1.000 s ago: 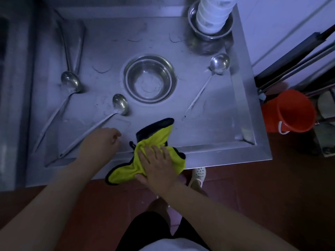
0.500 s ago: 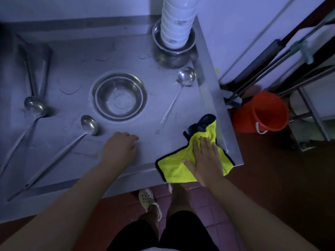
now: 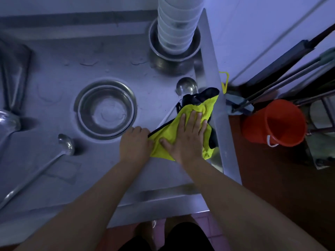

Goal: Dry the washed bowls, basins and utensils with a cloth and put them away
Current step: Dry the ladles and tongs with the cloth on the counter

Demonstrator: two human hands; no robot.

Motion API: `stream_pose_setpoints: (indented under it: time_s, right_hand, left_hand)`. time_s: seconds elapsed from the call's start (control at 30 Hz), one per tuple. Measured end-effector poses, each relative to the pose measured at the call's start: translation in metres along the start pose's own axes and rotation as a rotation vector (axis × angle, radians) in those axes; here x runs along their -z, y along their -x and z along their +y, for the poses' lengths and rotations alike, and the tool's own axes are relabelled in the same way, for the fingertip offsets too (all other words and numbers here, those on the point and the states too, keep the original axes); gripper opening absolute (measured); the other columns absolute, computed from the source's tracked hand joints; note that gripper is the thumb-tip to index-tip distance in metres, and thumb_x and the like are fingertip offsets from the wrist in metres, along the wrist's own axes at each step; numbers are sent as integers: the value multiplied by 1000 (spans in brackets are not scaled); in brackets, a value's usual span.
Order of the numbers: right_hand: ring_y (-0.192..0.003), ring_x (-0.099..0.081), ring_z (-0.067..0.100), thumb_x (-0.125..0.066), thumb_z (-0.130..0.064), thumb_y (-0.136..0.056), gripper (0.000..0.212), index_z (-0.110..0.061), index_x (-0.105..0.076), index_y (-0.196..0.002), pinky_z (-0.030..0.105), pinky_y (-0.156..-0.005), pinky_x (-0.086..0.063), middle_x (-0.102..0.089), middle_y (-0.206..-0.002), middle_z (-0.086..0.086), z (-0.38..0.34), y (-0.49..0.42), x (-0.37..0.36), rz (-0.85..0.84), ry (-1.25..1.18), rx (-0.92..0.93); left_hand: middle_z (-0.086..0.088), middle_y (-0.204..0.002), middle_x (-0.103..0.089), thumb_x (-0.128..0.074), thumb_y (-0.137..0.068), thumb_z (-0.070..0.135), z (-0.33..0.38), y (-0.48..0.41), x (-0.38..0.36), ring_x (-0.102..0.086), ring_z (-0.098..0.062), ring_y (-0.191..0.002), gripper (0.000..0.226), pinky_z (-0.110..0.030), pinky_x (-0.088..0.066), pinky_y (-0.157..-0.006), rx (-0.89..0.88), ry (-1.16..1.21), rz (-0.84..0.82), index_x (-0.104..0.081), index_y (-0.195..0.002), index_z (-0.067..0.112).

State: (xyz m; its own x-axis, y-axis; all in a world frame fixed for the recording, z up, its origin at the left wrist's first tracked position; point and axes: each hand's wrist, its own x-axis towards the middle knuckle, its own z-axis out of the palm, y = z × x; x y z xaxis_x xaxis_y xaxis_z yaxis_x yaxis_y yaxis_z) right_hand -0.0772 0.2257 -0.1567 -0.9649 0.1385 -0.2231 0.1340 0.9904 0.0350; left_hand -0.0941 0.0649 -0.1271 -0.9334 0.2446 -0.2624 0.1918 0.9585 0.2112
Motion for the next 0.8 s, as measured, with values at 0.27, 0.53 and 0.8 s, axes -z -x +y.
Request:
stream_pose_setpoints:
  time_s: [0.27,0.53,0.8]
  right_hand:
    - [-143,-17,34,-28,-50,-92,70,-5,-35,-145,52,-115,-13,-27,-152,20,15,-6,-9,133,-115,99]
    - [-124,-39,23,-67,-7,-77,42,-10,-63,-119,45,-98,-37,-56,-130,13,30,57,-24,358,-346,44]
    - [-135,-31,34,-61,-28,-82,57,-7,-50,-134,53,-110,-27,-41,-145,17,25,53,-10,243,-298,-11]
  left_hand:
    - [-11,-65,-58,-74,-65,19,5,-15,0,-54,-31,-68,16,-37,-40,-62,44,19,19,-64,-72,8]
    - [-5,-85,-59,-61,-78,26,18,4,7,-51,-25,-85,14,-29,-28,-63,107,172,-201,-51,-74,16]
    - [1,-71,-41,-49,-93,24,-6,43,28,-45,-24,-73,23,-31,-28,-60,150,422,-185,-33,-78,16]
